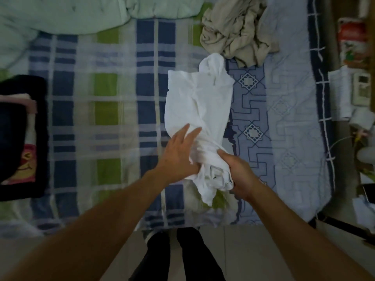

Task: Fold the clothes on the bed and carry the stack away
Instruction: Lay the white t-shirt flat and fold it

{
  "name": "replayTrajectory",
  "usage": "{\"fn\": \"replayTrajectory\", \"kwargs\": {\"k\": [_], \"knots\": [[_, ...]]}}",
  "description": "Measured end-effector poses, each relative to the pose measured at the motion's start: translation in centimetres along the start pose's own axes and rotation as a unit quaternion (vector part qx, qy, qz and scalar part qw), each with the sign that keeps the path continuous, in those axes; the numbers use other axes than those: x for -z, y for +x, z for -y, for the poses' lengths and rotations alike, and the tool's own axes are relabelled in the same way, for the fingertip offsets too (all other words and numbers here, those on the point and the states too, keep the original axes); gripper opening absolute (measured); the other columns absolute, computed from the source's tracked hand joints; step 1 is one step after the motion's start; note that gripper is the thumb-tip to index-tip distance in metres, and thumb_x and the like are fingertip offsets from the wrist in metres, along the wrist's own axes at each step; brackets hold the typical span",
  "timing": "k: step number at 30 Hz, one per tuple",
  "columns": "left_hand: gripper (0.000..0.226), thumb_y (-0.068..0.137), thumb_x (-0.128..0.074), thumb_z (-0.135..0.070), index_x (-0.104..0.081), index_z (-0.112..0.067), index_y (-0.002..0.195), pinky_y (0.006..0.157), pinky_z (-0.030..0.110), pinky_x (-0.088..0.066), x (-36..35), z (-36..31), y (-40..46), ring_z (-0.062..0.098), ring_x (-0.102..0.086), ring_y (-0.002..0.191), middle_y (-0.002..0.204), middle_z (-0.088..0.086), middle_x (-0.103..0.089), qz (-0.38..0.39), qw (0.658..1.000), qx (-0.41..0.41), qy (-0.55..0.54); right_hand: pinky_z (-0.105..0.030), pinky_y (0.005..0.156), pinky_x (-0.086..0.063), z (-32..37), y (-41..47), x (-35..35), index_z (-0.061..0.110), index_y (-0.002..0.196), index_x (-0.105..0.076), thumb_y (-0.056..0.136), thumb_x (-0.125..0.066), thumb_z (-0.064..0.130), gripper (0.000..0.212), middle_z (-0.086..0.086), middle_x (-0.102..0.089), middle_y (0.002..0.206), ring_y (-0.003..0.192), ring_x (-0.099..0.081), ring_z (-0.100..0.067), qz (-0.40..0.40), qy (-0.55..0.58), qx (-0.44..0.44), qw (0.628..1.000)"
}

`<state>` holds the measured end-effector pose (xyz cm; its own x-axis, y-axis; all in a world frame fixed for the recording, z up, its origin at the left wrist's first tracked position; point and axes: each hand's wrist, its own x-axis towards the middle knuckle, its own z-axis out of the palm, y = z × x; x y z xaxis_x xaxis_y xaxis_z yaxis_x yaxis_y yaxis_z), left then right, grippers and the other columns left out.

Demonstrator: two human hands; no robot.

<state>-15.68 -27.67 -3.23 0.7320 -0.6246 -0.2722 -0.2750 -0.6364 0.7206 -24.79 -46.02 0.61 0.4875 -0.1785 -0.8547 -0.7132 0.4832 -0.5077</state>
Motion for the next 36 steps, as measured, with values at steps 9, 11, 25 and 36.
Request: {"fn": "replayTrajectory", "kwargs": {"k": [9, 11, 25, 36], "knots": [[0.025, 0.09, -0.053, -0.027, -0.066, -0.025, 0.112, 0.066, 0.017, -0.044, 10.5, -7.8, -5.9, 0.012, -0.061, 0.078, 0.093, -0.004, -0.071, -0.014, 1.0, -0.005, -0.008, -0.018, 0.075, -0.055, 4.2, -13.7, -3.9, 0.045, 0.105, -0.072, 0.078, -0.068, 0.065, 0.034, 0.019, -0.075, 0.099, 0.091, -0.071, -0.001, -0.024, -0.214, 0.171, 0.961], [0.023, 0.086, -0.046, -0.027, -0.063, -0.033, 0.099, 0.063, 0.025, -0.046, 14.7, -9.8, -7.2, 0.013, -0.062, 0.074, 0.087, -0.008, -0.069, -0.008, 1.0, 0.0, -0.025, -0.016, 0.073, -0.054, 5.2, -17.3, -3.7, 0.054, 0.119, -0.061, 0.065, -0.082, 0.063, 0.059, 0.019, -0.07, 0.104, 0.093, -0.067, 0.004, -0.006, -0.271, 0.21, 0.939], [0.014, 0.088, -0.062, -0.011, -0.072, -0.019, 0.093, 0.072, 0.038, -0.049, 33.3, -25.0, -14.4, 0.021, -0.061, 0.082, 0.09, 0.0, -0.068, -0.04, 0.969, -0.189, 0.155, -0.038, 0.074, -0.053, 12.1, -34.4, -3.1, 0.026, 0.106, -0.069, 0.099, -0.049, 0.016, 0.024, 0.002, -0.07, 0.094, 0.086, -0.065, -0.024, -0.138, -0.521, 0.387, 0.748], [0.015, 0.086, -0.059, -0.008, -0.068, -0.017, 0.077, 0.067, 0.031, -0.037, 38.6, -31.2, -16.3, 0.023, -0.06, 0.077, 0.079, 0.002, -0.068, -0.175, 0.961, -0.116, 0.18, -0.026, 0.068, -0.047, 19.1, -39.5, 0.7, 0.017, 0.091, -0.072, 0.099, -0.053, 0.015, 0.02, 0.007, -0.069, 0.085, 0.078, -0.063, -0.009, -0.08, -0.496, 0.413, 0.76]]}}
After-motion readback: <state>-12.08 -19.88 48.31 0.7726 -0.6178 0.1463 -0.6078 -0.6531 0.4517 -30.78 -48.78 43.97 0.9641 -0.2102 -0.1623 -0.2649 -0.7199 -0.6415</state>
